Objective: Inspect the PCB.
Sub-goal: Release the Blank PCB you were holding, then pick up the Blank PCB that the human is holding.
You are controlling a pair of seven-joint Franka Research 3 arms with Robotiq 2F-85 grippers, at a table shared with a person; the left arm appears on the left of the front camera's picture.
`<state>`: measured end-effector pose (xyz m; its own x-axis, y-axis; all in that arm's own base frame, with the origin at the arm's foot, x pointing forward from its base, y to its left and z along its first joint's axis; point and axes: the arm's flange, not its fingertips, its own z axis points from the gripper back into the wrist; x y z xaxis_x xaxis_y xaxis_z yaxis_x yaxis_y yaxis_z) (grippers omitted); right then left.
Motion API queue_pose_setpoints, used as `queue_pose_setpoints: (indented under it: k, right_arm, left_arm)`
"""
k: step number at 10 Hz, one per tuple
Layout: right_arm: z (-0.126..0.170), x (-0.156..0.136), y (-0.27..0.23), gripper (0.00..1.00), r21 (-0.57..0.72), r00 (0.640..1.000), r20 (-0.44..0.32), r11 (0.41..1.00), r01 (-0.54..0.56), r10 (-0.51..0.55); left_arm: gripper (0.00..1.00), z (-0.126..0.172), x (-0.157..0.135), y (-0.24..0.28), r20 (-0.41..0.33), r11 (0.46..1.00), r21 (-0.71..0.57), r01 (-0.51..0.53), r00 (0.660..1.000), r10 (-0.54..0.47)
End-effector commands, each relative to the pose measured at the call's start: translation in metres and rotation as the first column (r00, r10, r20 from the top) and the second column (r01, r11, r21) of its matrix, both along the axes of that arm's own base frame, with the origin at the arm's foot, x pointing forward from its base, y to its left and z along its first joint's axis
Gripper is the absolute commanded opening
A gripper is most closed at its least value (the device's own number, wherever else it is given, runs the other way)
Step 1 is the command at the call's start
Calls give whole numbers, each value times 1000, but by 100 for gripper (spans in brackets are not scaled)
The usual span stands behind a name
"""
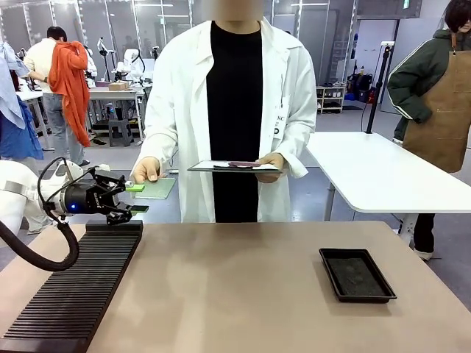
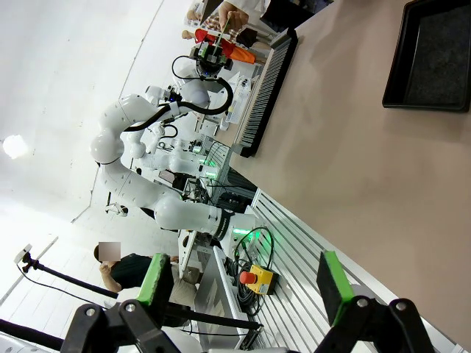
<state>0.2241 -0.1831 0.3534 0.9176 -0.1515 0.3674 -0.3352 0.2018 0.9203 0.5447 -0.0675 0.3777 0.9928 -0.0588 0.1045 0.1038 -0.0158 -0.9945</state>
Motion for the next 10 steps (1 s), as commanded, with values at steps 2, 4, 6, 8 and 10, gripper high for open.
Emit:
queue_pose_setpoints:
  k: [2,4,6,8,10]
  right_arm:
    - [1,2,1,100,1,1000,5,1000,2,-2]
    - [1,2,1,100,1,1000,5,1000,2,-2]
    - [1,2,1,100,1,1000,5,1000,2,-2]
    - [1,2,1,100,1,1000,5,1000,2,-2]
    - [1,2,1,100,1,1000,5,1000,2,-2]
  left_arm:
    - [100,0,-4,3,4,1000,-5,6,1000,-6]
    - [94,0,-6,4,4,1000,2,-5,1000,5]
    - [100,3,-10,5,18,999,23,-48,999,47]
    - [100,0,0,4,-1,1000,2,-8,1000,8]
    - [100,0,0,4,-1,1000,2,-8,1000,8]
